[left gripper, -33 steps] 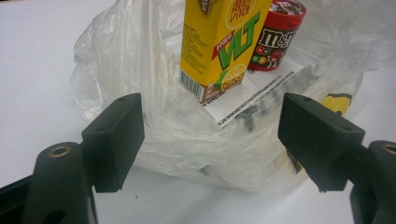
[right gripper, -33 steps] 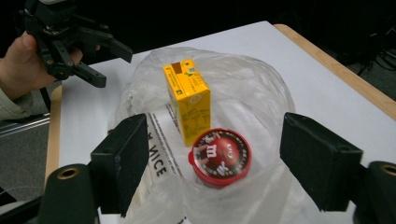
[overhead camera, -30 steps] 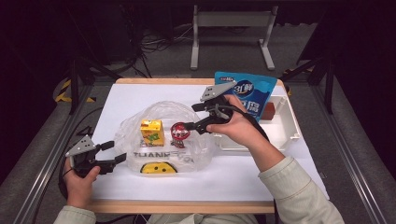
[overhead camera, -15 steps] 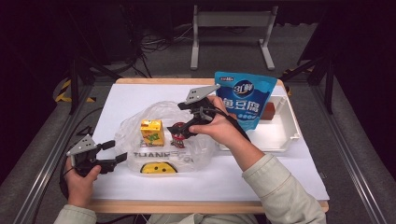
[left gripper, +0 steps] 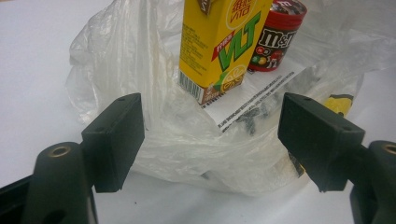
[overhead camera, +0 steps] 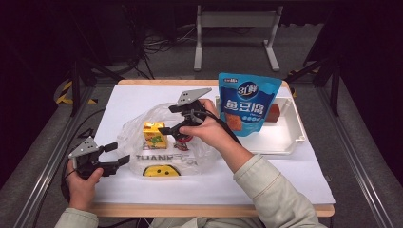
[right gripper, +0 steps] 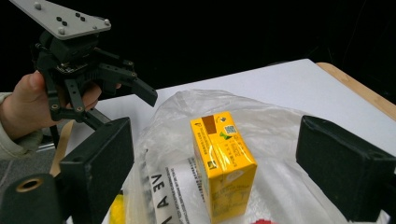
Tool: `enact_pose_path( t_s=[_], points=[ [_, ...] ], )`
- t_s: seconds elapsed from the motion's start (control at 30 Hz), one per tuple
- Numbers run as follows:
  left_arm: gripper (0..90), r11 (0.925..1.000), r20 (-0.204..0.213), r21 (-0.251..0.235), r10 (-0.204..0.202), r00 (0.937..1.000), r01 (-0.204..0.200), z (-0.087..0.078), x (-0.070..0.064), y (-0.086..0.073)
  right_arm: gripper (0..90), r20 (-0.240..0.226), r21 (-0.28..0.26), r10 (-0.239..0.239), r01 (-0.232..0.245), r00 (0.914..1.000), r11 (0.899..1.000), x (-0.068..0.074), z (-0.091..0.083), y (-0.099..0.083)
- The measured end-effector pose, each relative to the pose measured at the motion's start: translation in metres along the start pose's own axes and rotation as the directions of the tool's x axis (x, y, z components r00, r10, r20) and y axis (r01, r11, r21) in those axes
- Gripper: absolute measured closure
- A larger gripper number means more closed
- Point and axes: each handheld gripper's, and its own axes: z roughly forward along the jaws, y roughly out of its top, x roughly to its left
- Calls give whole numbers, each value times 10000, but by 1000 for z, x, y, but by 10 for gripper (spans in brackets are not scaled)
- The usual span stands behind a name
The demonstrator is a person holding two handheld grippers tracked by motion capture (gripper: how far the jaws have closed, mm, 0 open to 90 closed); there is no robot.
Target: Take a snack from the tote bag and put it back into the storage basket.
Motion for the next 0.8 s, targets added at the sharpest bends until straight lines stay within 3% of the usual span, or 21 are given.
enact_pose_path(
  t_s=[0.8],
  points=[
    [234, 10000, 52, -18, 26, 10000, -26, 2, 1, 1, 80, -144, 473, -339, 345, 9993, 9983, -10, 60, -26]
  ],
)
